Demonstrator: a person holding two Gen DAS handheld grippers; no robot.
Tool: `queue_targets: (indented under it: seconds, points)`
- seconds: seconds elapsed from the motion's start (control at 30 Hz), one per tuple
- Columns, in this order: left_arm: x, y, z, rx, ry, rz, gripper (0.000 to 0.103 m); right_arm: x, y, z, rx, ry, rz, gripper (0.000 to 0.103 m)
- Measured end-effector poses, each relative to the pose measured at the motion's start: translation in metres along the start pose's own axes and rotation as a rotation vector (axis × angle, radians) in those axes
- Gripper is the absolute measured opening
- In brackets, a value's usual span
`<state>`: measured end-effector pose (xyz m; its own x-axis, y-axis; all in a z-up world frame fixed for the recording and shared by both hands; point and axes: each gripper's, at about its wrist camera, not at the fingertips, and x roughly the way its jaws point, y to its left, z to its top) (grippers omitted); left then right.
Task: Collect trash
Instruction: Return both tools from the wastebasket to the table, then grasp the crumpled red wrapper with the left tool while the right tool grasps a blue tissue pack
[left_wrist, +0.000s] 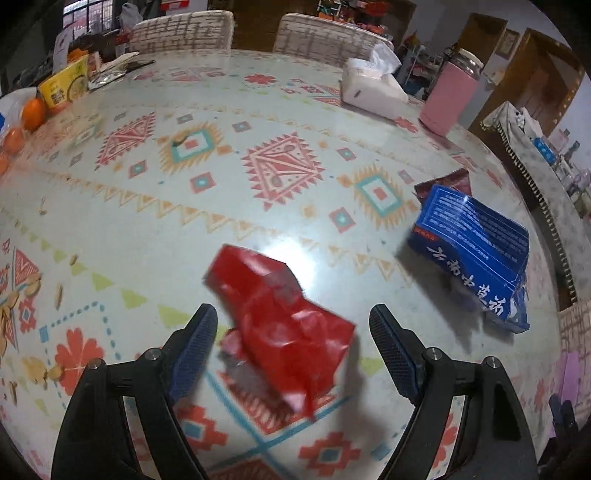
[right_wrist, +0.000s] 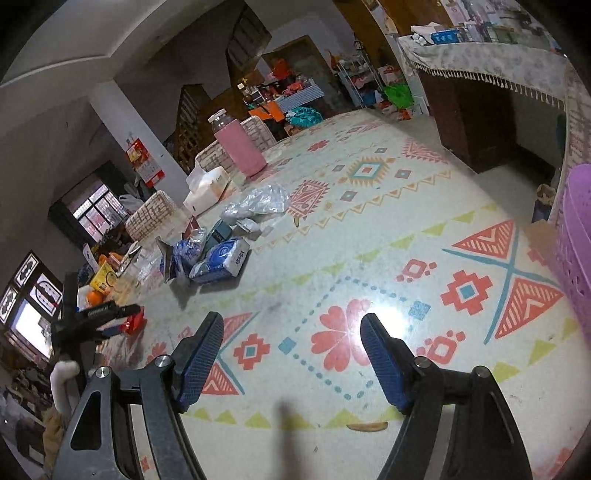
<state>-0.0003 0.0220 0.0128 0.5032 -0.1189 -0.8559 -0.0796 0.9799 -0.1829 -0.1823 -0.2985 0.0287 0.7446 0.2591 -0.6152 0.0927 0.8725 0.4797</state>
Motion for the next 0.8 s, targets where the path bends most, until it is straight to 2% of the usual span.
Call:
queue_targets:
  seconds: [0.07, 0.1, 0.13, 0.17, 0.2, 0.33, 0.5, 0.57, 0.67, 0.8]
  points:
    - [0.001, -0.008, -0.003, 0.024, -0.001, 0.013, 0.083, 0.001, 0.001, 0.000, -0.003, 0.004, -0.005, 0.081]
    - [0.001, -0.015, -0.006, 0.045, -0.005, 0.025, 0.080, 0.002, 0.001, 0.000, -0.004, 0.008, -0.007, 0.081]
    - [0.002, -0.018, -0.007, 0.057, -0.013, 0.034, 0.073, 0.003, 0.001, 0.000, -0.005, 0.011, -0.009, 0.081]
    - [0.001, -0.023, -0.009, 0.077, -0.031, 0.062, 0.049, 0.003, 0.000, 0.000, -0.005, 0.015, -0.013, 0.081]
    - [0.000, -0.025, -0.009, 0.086, -0.035, 0.067, 0.049, 0.004, 0.000, 0.000, -0.005, 0.017, -0.017, 0.081]
    - [-0.006, -0.022, -0.012, 0.064, -0.060, -0.002, 0.044, 0.006, 0.002, 0.000, -0.012, 0.023, -0.029, 0.081]
    - [-0.020, -0.012, -0.009, 0.034, -0.128, -0.133, 0.028, 0.009, 0.004, -0.001, -0.022, 0.035, -0.053, 0.081]
    - [-0.023, -0.010, -0.008, 0.031, -0.134, -0.173, 0.026, 0.011, 0.004, -0.001, -0.019, 0.044, -0.063, 0.081]
    - [-0.022, -0.007, -0.009, 0.030, -0.131, -0.192, 0.026, 0.015, 0.003, 0.000, -0.018, 0.065, -0.076, 0.081]
    - [-0.019, 0.001, -0.008, 0.000, -0.109, -0.237, 0.026, 0.027, 0.018, 0.004, -0.081, 0.107, -0.120, 0.081]
